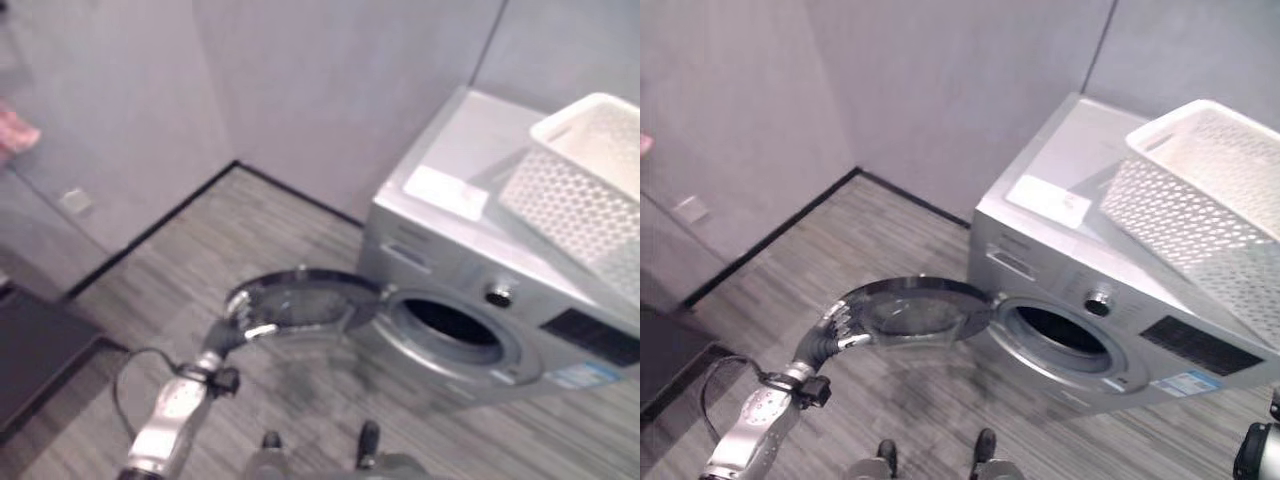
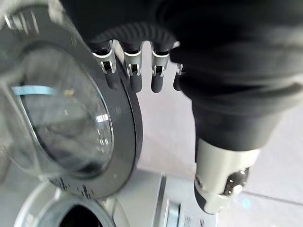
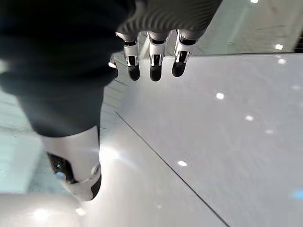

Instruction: Grab the laundry basket,head to the washer,open it,put in the laundry and shut it.

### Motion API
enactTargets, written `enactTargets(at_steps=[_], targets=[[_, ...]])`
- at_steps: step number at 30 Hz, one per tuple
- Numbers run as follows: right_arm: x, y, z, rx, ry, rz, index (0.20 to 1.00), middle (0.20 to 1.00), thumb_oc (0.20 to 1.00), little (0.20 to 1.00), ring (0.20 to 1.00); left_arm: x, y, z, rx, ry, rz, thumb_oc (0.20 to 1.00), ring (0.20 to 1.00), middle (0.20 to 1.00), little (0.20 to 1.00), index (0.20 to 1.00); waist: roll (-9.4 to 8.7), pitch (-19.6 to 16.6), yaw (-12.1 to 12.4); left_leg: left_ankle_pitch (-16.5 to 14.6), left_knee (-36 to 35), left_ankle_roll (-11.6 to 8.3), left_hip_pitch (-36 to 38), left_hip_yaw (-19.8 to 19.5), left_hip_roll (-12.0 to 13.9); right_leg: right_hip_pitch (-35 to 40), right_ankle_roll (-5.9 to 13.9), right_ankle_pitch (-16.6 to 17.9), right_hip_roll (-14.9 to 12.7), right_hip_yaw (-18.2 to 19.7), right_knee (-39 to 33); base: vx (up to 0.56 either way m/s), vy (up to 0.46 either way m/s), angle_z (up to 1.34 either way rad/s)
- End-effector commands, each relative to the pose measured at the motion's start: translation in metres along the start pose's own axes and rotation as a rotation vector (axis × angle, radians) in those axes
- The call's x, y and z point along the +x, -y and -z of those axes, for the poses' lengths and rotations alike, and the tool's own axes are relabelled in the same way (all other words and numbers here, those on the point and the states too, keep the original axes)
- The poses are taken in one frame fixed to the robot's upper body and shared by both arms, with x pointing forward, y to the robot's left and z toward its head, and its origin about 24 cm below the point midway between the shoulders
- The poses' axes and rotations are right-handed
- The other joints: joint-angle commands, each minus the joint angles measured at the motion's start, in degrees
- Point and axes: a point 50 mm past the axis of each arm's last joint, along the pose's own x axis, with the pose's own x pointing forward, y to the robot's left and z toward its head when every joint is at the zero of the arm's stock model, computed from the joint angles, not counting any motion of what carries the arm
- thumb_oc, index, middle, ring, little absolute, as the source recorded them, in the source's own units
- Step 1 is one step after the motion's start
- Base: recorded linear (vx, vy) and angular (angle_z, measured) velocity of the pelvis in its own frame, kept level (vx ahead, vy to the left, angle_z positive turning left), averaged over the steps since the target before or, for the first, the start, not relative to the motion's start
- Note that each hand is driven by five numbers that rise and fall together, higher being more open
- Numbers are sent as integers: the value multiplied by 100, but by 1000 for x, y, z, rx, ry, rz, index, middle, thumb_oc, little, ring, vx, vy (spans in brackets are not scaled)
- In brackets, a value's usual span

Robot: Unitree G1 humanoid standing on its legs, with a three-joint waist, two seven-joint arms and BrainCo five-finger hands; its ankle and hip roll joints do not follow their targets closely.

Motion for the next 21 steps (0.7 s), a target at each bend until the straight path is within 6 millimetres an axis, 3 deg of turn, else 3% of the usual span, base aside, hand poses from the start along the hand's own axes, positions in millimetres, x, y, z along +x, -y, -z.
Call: enactTargets(at_steps=[1, 2, 4, 5, 6, 9, 12, 14, 16, 21], targets=[[10, 19, 5, -35, -21, 106, 1000, 1000, 1000, 1000, 1000, 4, -10, -38, 117, 147, 37, 1000, 1000, 1000, 1000, 1000, -213, -103, -131, -612, 448, 415, 75, -187, -133, -329, 742, -371, -351, 482, 2004, 96, -47, 35], [14, 27, 12, -82, -56, 132, 1000, 1000, 1000, 1000, 1000, 4, -16, -42, 136, 156, 22, 1000, 1000, 1000, 1000, 1000, -218, -138, -117, -659, 363, 379, 150, -221, -101, -389, 638, -550, -556, 650, 1609, 68, -69, 36], [15, 27, 13, -83, -56, 132, 1000, 1000, 1000, 1000, 1000, 4, -15, -42, 135, 156, 23, 1000, 1000, 1000, 1000, 1000, -205, -137, -101, -654, 332, 372, 178, -212, -90, -355, 629, -542, -538, 647, 1558, 79, -95, 16], [24, 39, 19, -165, -84, 145, 1000, 1000, 1000, 1000, 1000, 4, -18, -43, 133, 155, 15, 1000, 1000, 1000, 1000, 1000, -209, -151, -137, -675, 255, 285, 274, -254, 13, -455, 597, -287, -826, 741, 1222, 129, -163, -2], [28, 45, 22, -216, -101, 130, 1000, 1000, 1000, 1000, 1000, 3, -19, -42, 128, 153, 0, 1000, 1000, 1000, 1000, 1000, -217, -152, -209, -679, 219, 254, 359, -269, 37, -505, 614, -145, -867, 854, 1063, 177, -205, 1], [48, 75, 25, -499, -135, 51, 1000, 1000, 1000, 1000, 1000, -1, -23, -35, 127, 122, -12, 1000, 1000, 1000, 1000, 1000, -422, -335, -309, -618, 78, 141, 605, -199, 123, -257, 701, -70, -732, 898, 620, 183, -157, 10], [55, 85, 22, -580, -128, 36, 1000, 1000, 1000, 1000, 1000, -2, -21, -32, 121, 107, 0, 1000, 1000, 1000, 1000, 1000, -410, -395, -331, -559, -28, 80, 681, -191, 205, -182, 694, -85, -662, 864, 515, 125, -115, 4], [79, 99, 4, -750, -82, -16, 1000, 1000, 1000, 1000, 1000, -3, -20, -25, 126, 66, 35, 1000, 1000, 1000, 1000, 1000, -452, -506, -424, -403, -222, -52, 774, -168, 410, -35, 672, -144, -507, 780, 372, 128, -181, -9], [90, 107, -6, -789, -64, -25, 1000, 1000, 1000, 1000, 1000, -3, -17, -23, 118, 56, 53, 1000, 1000, 1000, 1000, 1000, -417, -538, -468, -313, -326, -107, 800, -190, 515, -25, 617, -209, -410, 736, 372, 46, -100, 8], [95, 112, -4, -760, -112, -93, 1000, 1000, 1000, 1000, 1000, -5, -14, -21, 114, 36, 89, 1000, 1000, 1000, 1000, 1000, -409, -562, -571, -150, -475, -196, 829, -156, 693, -39, 526, -307, -238, 709, 378, 29, -70, -3]])
